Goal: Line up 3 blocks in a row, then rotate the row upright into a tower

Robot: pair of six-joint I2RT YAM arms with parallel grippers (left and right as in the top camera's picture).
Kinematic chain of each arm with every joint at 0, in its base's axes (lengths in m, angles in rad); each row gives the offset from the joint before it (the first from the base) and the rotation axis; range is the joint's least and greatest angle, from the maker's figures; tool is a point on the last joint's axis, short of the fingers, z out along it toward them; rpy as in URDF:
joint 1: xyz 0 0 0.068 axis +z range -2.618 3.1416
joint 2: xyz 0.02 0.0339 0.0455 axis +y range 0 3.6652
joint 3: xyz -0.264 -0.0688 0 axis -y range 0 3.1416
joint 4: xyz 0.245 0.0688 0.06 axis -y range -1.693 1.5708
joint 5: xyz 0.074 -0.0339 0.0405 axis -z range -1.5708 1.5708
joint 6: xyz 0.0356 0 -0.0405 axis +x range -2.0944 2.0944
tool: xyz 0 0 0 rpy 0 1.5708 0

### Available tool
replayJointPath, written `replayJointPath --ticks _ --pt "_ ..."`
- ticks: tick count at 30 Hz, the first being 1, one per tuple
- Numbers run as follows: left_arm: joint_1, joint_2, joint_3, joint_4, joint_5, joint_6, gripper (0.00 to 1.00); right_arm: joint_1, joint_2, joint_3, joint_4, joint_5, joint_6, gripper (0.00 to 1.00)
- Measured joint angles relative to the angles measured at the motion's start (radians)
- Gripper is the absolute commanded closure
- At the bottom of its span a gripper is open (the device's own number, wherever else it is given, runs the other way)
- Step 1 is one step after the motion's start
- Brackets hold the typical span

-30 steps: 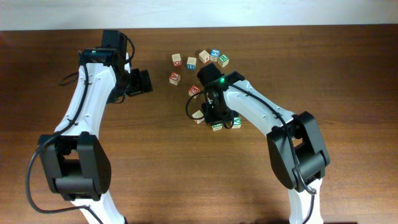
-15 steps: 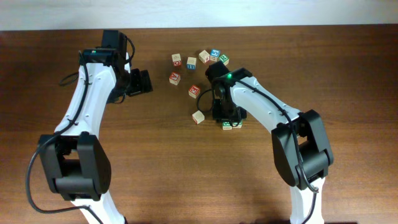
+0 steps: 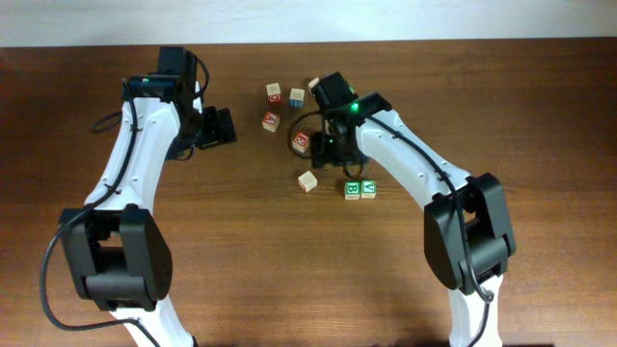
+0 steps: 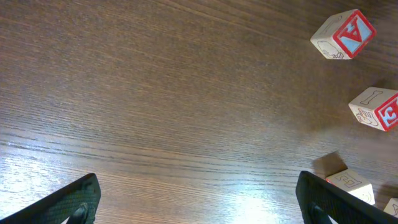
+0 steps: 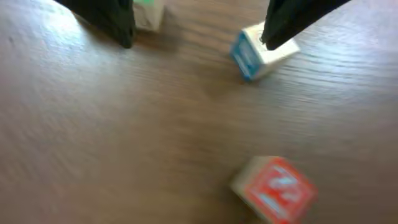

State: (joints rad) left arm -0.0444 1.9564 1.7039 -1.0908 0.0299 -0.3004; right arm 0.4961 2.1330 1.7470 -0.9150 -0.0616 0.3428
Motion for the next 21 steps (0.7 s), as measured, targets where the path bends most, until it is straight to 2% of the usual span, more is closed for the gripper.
replayJointPath --ticks 8,10,13,21 --pt "0.0 0.0 0.0 0.001 0.0 0.0 0.01 0.055 0.061 0.003 0.048 -0.057 -0.225 0.33" --pt "0.0 0.0 0.0 0.004 -0.001 0.0 0.01 0.055 0.074 0.003 0.049 -0.066 -0.253 0.4" --pt "0.0 0.0 0.0 0.004 -0.001 0.0 0.01 0.055 0.086 0.003 0.05 -0.074 -0.274 0.6" --pt "0.0 0.0 0.0 0.004 -0.001 0.0 0.01 0.055 0.086 0.011 -0.019 -0.087 -0.209 0.71"
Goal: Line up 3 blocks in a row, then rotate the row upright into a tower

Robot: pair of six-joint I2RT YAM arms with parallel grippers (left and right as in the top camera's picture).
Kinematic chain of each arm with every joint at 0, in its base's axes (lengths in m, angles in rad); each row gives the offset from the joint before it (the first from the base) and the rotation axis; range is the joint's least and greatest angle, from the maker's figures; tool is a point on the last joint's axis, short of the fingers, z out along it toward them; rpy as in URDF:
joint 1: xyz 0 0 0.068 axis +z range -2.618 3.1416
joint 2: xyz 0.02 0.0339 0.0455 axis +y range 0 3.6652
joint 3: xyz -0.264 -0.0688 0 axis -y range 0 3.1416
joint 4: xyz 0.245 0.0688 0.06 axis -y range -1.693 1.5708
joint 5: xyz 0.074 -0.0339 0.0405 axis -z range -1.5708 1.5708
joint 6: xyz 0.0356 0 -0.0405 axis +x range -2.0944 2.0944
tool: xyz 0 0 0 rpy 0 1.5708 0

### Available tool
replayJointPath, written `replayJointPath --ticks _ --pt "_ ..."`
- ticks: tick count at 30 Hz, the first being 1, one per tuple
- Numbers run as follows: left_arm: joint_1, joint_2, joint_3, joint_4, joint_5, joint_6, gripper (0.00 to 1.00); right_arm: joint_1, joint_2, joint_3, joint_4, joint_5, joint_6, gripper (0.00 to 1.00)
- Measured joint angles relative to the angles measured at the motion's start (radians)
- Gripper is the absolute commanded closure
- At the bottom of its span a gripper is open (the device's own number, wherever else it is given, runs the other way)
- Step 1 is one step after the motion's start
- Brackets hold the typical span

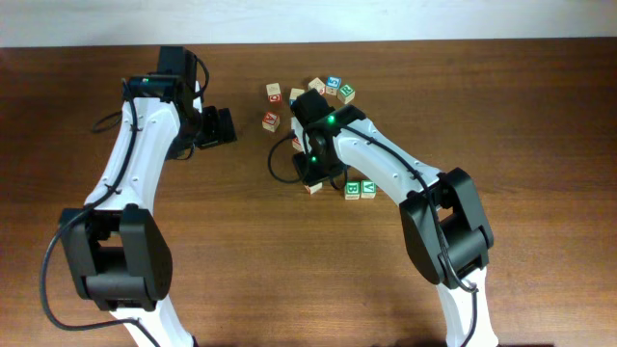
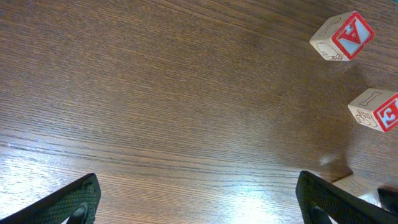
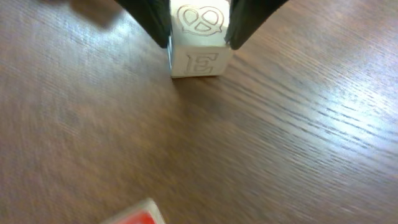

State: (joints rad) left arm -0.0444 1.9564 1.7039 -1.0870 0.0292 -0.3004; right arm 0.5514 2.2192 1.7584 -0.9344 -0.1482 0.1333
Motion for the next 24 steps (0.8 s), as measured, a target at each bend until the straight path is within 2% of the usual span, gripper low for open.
replayJointPath --ticks 8,9,10,14,24 --pt "0.0 0.0 0.0 0.0 0.0 0.0 0.01 -0.001 0.0 0.018 -0.131 0.083 0.208 0.7" --pt "0.0 0.0 0.0 0.0 0.0 0.0 0.01 -0.001 0.0 0.018 -0.143 0.096 0.231 0.67" --pt "0.0 0.0 0.0 0.0 0.0 0.0 0.01 -0.001 -0.001 0.019 -0.155 0.11 0.255 0.61" --pt "0.0 0.0 0.0 0.0 0.0 0.0 0.01 -0.001 -0.002 0.019 -0.172 0.145 0.331 0.59" --pt "0.0 0.0 0.0 0.0 0.0 0.0 0.01 -0.004 -0.003 0.022 -0.204 0.195 0.406 0.56"
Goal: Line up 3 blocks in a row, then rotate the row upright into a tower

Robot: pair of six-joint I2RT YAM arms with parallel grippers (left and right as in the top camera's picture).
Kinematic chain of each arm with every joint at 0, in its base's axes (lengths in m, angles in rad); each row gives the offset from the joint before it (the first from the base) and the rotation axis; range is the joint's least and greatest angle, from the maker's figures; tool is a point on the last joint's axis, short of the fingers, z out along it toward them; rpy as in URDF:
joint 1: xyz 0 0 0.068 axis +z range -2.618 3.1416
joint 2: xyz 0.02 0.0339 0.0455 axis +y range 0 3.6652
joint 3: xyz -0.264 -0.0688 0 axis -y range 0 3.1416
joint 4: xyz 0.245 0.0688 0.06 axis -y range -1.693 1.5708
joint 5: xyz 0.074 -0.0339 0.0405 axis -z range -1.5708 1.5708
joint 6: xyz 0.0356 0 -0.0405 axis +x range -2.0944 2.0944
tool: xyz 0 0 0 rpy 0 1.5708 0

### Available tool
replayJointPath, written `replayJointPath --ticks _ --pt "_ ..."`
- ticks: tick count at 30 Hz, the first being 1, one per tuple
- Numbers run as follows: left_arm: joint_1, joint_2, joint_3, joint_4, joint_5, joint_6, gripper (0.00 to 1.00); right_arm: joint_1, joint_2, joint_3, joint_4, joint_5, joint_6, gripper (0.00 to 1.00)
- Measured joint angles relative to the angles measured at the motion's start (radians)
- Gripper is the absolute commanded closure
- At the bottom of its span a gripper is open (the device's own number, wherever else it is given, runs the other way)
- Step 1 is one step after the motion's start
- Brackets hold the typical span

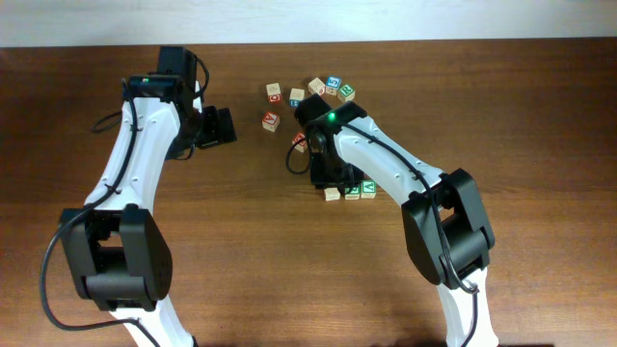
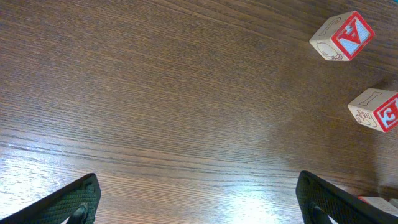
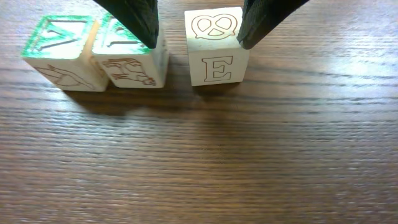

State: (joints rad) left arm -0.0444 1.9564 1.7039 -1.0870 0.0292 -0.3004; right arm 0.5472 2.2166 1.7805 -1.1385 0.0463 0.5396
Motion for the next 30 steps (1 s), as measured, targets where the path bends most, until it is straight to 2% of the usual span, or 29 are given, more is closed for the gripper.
replayJointPath --ticks 9,13,17,19,20,22,25,26,27,30 --pt "0.0 0.0 0.0 0.0 0.0 0.0 0.01 -0.006 0.0 0.011 -0.044 0.089 0.006 0.52" --pt "0.0 0.0 0.0 0.0 0.0 0.0 0.01 -0.013 0.008 0.072 -0.103 0.114 0.006 0.49" --pt "0.0 0.0 0.011 -0.031 0.002 0.0 0.05 -0.015 0.022 0.254 -0.27 0.122 0.006 0.46" --pt "0.0 0.006 0.084 -0.115 0.005 -0.003 0.07 -0.017 0.023 0.448 -0.385 0.122 -0.006 0.44" --pt "0.0 0.006 0.13 -0.154 0.006 -0.003 0.08 -0.02 0.022 0.543 -0.454 0.119 -0.018 0.38" --pt "-0.004 0.005 0.232 -0.23 0.008 -0.002 0.09 -0.041 0.014 0.758 -0.551 0.083 -0.073 0.37" --pt "-0.032 -0.027 0.303 -0.269 0.008 -0.002 0.1 -0.085 -0.052 0.863 -0.554 -0.01 -0.132 0.37" --pt "-0.051 -0.048 0.308 -0.278 0.008 -0.002 0.11 -0.101 -0.087 0.866 -0.554 -0.039 -0.148 0.37" --pt "-0.067 -0.066 0.31 -0.285 0.008 -0.002 0.16 -0.112 -0.117 0.866 -0.554 -0.055 -0.157 0.37" --pt "-0.133 -0.11 0.314 -0.332 0.009 -0.003 0.16 -0.133 -0.252 0.81 -0.554 -0.08 -0.177 0.35"
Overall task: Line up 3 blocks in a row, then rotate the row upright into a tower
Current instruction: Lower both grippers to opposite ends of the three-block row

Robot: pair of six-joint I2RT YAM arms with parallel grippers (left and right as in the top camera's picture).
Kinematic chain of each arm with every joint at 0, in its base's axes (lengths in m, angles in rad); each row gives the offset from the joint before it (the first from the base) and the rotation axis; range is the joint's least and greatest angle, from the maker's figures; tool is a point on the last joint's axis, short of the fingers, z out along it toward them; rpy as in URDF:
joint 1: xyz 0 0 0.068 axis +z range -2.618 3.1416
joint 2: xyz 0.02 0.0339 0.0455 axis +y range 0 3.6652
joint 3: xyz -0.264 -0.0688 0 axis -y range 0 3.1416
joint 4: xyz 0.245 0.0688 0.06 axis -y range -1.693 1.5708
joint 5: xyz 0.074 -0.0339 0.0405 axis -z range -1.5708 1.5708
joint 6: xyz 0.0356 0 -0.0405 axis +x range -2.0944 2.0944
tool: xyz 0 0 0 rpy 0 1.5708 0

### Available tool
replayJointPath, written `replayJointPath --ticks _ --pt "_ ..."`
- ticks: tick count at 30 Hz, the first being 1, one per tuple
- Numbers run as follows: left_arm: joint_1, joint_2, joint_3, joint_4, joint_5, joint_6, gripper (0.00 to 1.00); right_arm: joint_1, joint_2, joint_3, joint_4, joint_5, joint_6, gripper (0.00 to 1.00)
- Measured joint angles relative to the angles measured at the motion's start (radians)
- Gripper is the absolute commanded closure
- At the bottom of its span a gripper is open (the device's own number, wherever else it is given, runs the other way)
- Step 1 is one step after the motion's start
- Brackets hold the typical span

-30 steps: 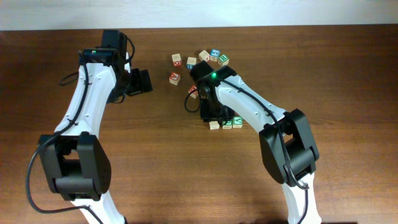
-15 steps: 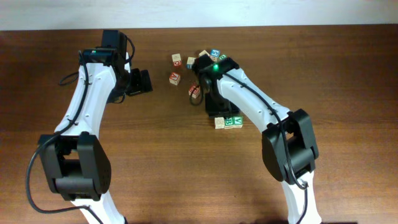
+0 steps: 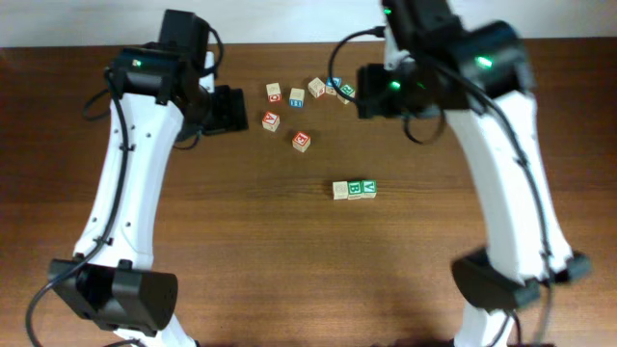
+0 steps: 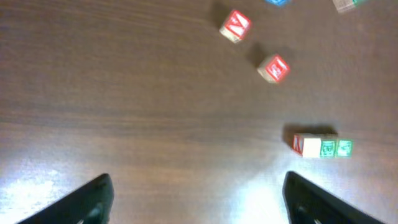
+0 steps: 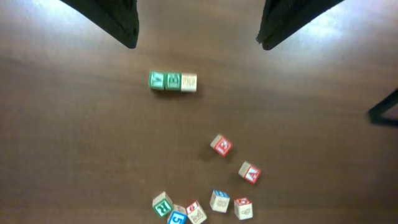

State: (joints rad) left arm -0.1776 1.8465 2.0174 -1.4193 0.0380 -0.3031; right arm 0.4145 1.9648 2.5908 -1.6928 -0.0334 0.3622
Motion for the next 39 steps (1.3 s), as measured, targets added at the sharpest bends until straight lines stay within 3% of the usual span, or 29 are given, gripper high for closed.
replayJointPath --ticks 2,3,5,7,11,17,18,23,31,39 --pt "-0.041 -0.006 -0.02 0.008 0.0 -0.012 0.23 -0.004 -0.109 -0.105 0.006 -0.01 -0.003 0.36" --pt "-0.055 -0.006 -0.041 0.023 0.0 -0.023 0.35 -0.008 -0.159 -0.169 0.006 -0.013 -0.003 0.36" --pt "-0.085 -0.006 -0.114 0.077 0.005 -0.048 0.48 -0.032 -0.222 -0.308 0.007 -0.019 -0.004 0.41" --pt "-0.116 -0.006 -0.237 0.168 0.018 -0.07 0.49 -0.083 -0.226 -0.502 0.013 -0.018 -0.003 0.48" --pt "-0.165 -0.006 -0.409 0.345 0.042 -0.093 0.54 -0.134 -0.2 -0.756 0.22 -0.036 -0.002 0.6" --pt "-0.24 -0.006 -0.572 0.513 0.07 -0.145 0.73 -0.222 -0.192 -1.118 0.603 -0.101 -0.022 0.68" --pt "-0.25 -0.006 -0.587 0.534 0.072 -0.153 0.77 -0.245 -0.191 -1.195 0.685 -0.125 -0.035 0.73" --pt "-0.282 0.001 -0.62 0.607 0.087 -0.203 1.0 -0.266 -0.166 -1.345 0.86 -0.177 -0.058 0.79" --pt "-0.282 0.14 -0.621 0.727 0.186 -0.217 1.0 -0.265 -0.053 -1.353 0.957 -0.23 -0.061 0.81" --pt "-0.282 0.173 -0.624 0.733 0.228 -0.217 1.0 -0.259 0.005 -1.353 1.003 -0.347 -0.081 0.82"
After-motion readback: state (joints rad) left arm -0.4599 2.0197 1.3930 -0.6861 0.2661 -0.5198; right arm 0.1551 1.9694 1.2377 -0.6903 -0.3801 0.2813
